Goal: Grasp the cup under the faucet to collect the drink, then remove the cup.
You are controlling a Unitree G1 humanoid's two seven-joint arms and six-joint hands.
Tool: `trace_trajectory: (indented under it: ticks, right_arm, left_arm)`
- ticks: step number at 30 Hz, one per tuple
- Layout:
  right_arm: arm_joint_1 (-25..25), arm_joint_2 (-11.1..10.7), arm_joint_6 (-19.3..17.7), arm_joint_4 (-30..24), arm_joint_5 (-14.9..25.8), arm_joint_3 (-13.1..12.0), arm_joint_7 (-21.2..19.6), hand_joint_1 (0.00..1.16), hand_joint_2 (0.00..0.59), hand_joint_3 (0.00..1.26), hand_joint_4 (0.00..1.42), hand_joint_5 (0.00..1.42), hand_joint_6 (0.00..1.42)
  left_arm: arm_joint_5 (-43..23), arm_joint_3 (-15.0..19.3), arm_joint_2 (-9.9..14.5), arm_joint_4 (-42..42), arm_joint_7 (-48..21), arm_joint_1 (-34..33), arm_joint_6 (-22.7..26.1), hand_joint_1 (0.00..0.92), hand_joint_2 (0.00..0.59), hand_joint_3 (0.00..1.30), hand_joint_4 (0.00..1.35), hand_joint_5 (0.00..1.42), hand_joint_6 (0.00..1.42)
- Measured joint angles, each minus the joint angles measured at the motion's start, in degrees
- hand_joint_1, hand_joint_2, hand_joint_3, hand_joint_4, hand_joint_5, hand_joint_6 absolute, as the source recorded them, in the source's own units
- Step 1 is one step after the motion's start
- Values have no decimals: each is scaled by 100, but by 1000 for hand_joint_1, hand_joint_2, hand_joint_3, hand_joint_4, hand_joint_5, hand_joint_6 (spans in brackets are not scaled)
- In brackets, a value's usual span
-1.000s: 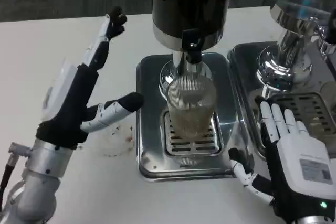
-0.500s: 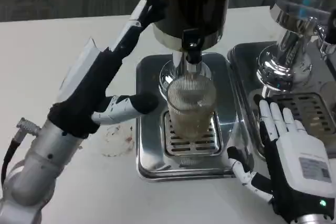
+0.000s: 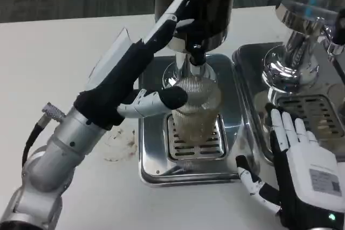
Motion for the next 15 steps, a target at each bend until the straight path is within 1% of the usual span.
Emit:
trace_trajectory:
  ticks: [3,11,15]
  right_arm:
    - [10,12,1,-1,-2,-2,-1,377,384,0,0,0,52]
    - [-42,6,0,-2,-1,-8,1,376,384,0,0,0,51]
    - [-80,-15,-2,-2,1,-9,4,376,384,0,0,0,51]
  left_arm:
    - [-149,18,-1,-36,-152,3,-2,0,2,102,86,293,227]
    - [-180,96,7,-278,-308,152,-11,0,0,128,102,315,248]
    - [-32,138,43,-402,-312,256,-59,0,4,136,110,322,256]
